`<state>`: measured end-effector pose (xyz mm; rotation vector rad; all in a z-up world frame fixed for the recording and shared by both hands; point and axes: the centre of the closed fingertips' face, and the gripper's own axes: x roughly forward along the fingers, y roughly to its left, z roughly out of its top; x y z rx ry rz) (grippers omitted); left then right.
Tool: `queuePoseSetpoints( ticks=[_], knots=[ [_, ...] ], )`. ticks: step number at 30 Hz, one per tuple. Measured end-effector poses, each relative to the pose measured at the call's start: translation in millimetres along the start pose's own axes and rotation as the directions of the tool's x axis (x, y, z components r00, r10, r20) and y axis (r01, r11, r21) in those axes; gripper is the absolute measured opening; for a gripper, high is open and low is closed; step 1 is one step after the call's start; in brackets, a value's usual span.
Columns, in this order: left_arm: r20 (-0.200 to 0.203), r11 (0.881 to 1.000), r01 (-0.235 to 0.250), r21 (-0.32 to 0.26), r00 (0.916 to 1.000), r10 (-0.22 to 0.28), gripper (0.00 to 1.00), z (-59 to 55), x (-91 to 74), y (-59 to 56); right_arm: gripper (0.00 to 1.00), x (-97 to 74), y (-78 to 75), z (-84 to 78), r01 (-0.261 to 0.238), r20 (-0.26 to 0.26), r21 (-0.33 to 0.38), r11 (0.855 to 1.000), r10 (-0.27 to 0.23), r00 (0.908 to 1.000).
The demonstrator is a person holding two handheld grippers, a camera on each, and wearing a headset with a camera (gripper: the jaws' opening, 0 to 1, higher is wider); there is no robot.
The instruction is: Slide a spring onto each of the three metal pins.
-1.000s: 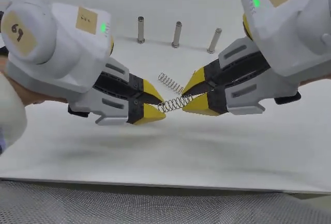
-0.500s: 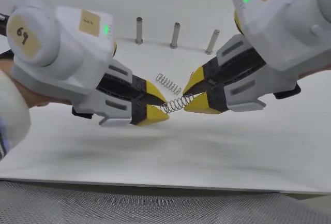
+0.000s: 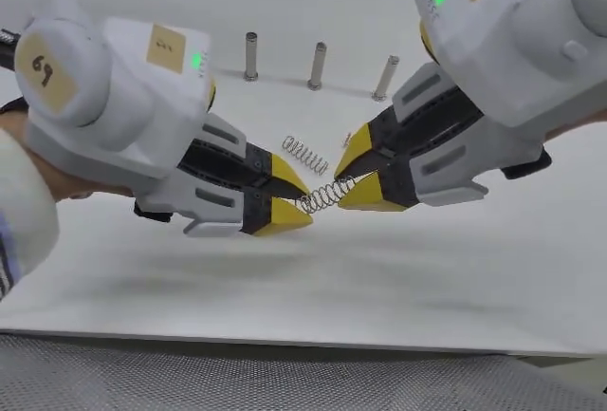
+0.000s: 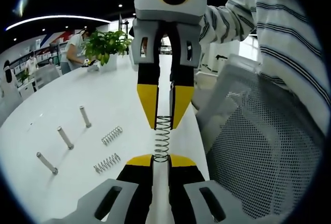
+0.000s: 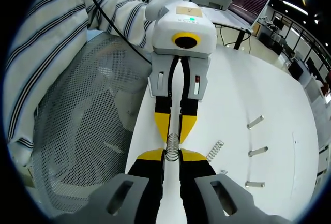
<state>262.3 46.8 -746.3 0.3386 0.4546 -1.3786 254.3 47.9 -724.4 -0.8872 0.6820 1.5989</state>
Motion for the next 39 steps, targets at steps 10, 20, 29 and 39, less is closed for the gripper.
queuePoseSetpoints(
  ticks=[10, 20, 29, 39],
  knots=[
    [0.016, 1.0, 0.008, -0.004, 0.9998, -0.008, 0.02, 0.6, 5.8, -3.2, 0.07, -0.5, 1.1, 0.1, -0.014, -0.029, 0.024, 1.0, 0.015, 0.9995],
    [0.049, 0.998, -0.005, -0.067, 0.9987, 0.008, 0.02, 5.7, 11.4, 1.8, 0.07, -4.5, -1.9, -1.5, 0.006, -0.061, 0.05, 0.999, -0.003, 0.9981],
    [0.081, 1.0, -0.01, -0.026, 0.9967, 0.012, 0.02, 12.3, 13.8, 6.1, 0.08, -10.3, -5.9, -3.3, 0.023, -0.1, 0.074, 0.997, -0.015, 0.9949],
    [0.118, 0.999, -0.03, -0.032, 0.9924, 0.034, 0.02, 18.2, 9.0, 14.4, 0.09, -10.4, -11.8, -3.5, 0.053, -0.119, 0.007, 0.999, -0.052, 0.9916]
  ],
)
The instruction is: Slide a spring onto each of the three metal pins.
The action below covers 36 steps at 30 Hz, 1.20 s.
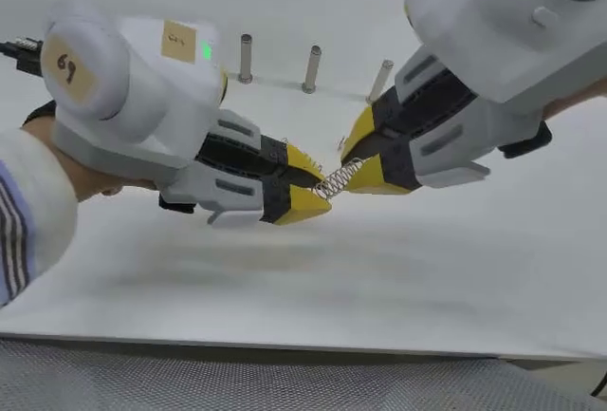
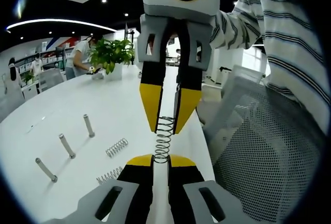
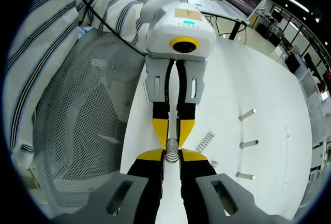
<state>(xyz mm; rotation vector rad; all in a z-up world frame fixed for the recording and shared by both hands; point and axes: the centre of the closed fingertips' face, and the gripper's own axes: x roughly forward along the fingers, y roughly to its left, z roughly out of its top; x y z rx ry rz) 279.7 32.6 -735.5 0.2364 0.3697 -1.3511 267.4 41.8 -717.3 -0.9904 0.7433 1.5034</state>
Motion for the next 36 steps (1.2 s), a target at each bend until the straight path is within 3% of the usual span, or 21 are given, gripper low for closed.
queuePoseSetpoints(
  ticks=[10, 23, 25, 36],
  knots=[
    [0.024, 1.0, 0.001, 0.004, 0.9997, -0.002, 0.02, 8.9, -0.7, -0.7, 0.09, 3.8, -2.9, 2.4, 0.005, 0.011, 0.004, 1.0, -0.005, 0.9999],
    [0.014, 1.0, 0.005, 0.004, 0.9999, -0.005, 0.02, 9.6, 0.6, -2.8, 0.08, 8.2, -2.3, 1.7, -0.011, 0.008, 0.004, 1.0, 0.011, 0.9999],
    [0.01, 1.0, -0.008, -0.027, 0.9999, 0.009, 0.02, 8.8, 0.0, 0.1, 0.08, 8.9, -4.3, 3.0, 0.001, 0.011, 0.0, 1.0, -0.001, 0.9999],
    [0.008, 0.999, -0.037, -0.016, 0.9993, 0.038, 0.02, 8.2, -3.9, 8.2, 0.08, 11.1, -11.8, 5.3, 0.031, -0.002, 0.01, 0.999, -0.031, 0.9995]
  ],
)
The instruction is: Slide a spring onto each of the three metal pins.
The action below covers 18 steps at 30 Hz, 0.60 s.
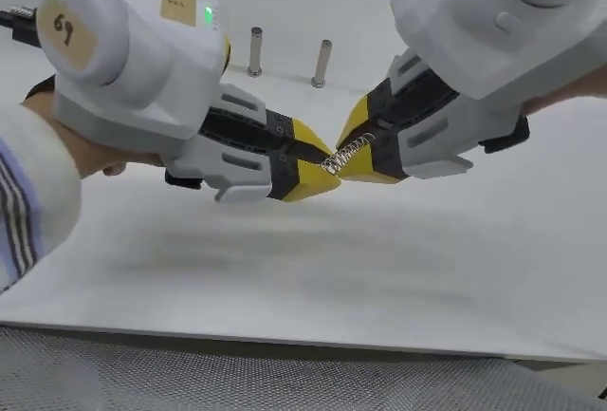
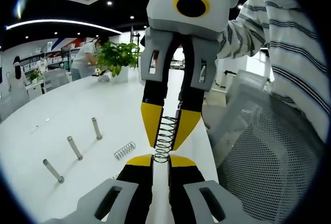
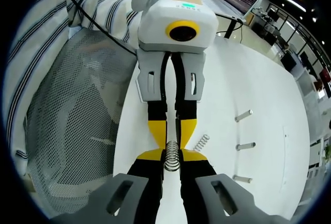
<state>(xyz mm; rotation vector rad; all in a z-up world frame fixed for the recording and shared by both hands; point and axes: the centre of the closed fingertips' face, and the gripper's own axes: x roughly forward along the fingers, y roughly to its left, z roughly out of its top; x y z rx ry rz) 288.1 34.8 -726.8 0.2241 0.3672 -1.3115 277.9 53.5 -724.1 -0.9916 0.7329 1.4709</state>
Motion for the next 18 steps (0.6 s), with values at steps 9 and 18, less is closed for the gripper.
queuePoseSetpoints(
  ticks=[9, 18],
  knots=[
    [0.002, 1.0, -0.011, -0.007, 0.9999, 0.011, 0.02, 1.9, -2.8, 2.1, 0.08, 0.3, -2.3, 4.1, 0.01, 0.005, -0.015, 1.0, -0.01, 0.9999],
    [-0.003, 1.0, -0.012, -0.026, 0.9999, 0.012, 0.04, 0.8, -7.2, 4.8, 0.08, 2.1, -4.2, 11.4, 0.009, 0.026, -0.018, 1.0, -0.008, 0.9996]
  ],
)
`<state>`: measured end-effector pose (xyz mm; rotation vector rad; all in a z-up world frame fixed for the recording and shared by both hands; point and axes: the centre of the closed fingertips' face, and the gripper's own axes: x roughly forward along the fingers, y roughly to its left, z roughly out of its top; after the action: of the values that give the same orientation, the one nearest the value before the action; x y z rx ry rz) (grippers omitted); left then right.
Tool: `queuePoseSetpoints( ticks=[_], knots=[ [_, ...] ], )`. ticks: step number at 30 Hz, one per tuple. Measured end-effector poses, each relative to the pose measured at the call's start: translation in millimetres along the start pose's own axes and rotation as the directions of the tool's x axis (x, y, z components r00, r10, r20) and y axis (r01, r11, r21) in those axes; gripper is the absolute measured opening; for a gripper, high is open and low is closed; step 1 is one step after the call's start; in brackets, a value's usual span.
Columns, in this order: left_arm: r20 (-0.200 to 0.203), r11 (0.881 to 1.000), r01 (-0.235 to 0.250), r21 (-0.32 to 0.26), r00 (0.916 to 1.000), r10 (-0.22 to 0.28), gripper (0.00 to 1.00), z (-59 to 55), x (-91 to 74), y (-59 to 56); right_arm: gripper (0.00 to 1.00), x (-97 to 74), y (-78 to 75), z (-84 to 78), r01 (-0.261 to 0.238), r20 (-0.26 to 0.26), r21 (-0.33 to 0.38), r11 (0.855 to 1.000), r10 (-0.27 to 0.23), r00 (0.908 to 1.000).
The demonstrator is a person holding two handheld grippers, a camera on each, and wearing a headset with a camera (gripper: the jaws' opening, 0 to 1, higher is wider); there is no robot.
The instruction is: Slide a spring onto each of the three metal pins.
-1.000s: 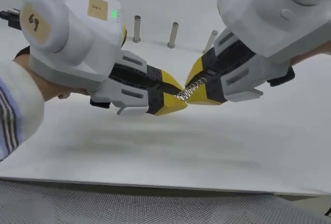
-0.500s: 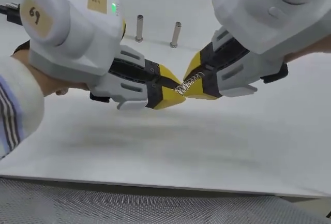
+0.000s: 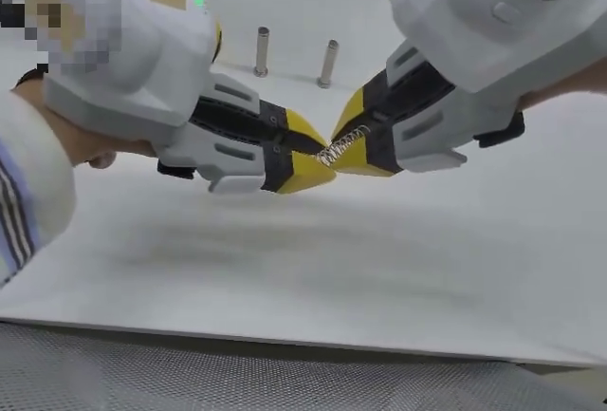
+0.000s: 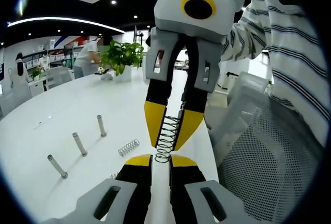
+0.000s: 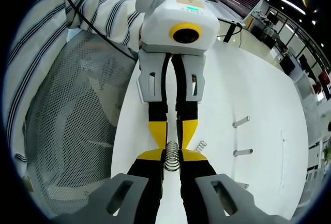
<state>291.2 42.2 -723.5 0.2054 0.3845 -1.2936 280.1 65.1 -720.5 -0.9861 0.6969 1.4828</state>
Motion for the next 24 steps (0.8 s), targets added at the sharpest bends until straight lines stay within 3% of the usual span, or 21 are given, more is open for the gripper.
queuePoseSetpoints(
  ticks=[8, 14, 20, 24],
  knots=[
    [-0.017, 1.0, -0.005, -0.011, 0.9999, 0.005, 0.11, -7.1, -5.1, 4.9, 0.08, 1.0, 0.0, 7.3, -0.004, 0.015, -0.004, 1.0, 0.004, 0.9999],
    [0.01, 0.998, -0.016, -0.058, 0.9998, 0.016, 0.16, -4.1, -14.3, 8.5, 0.08, 0.1, 1.3, 5.9, -0.016, 0.008, 0.018, 1.0, 0.016, 0.9998],
    [-0.005, 0.996, -0.045, -0.074, 0.999, 0.045, 0.28, -10.1, -21.7, 14.2, 0.08, -1.3, 1.2, 5.0, -0.018, 0.005, 0.024, 1.0, 0.017, 0.9998],
    [-0.012, 0.994, -0.063, -0.092, 0.998, 0.062, 0.3, -14.5, -28.2, 18.3, 0.08, -0.8, 4.0, 5.5, -0.031, 0.003, 0.024, 0.999, 0.031, 0.9995]
  ],
)
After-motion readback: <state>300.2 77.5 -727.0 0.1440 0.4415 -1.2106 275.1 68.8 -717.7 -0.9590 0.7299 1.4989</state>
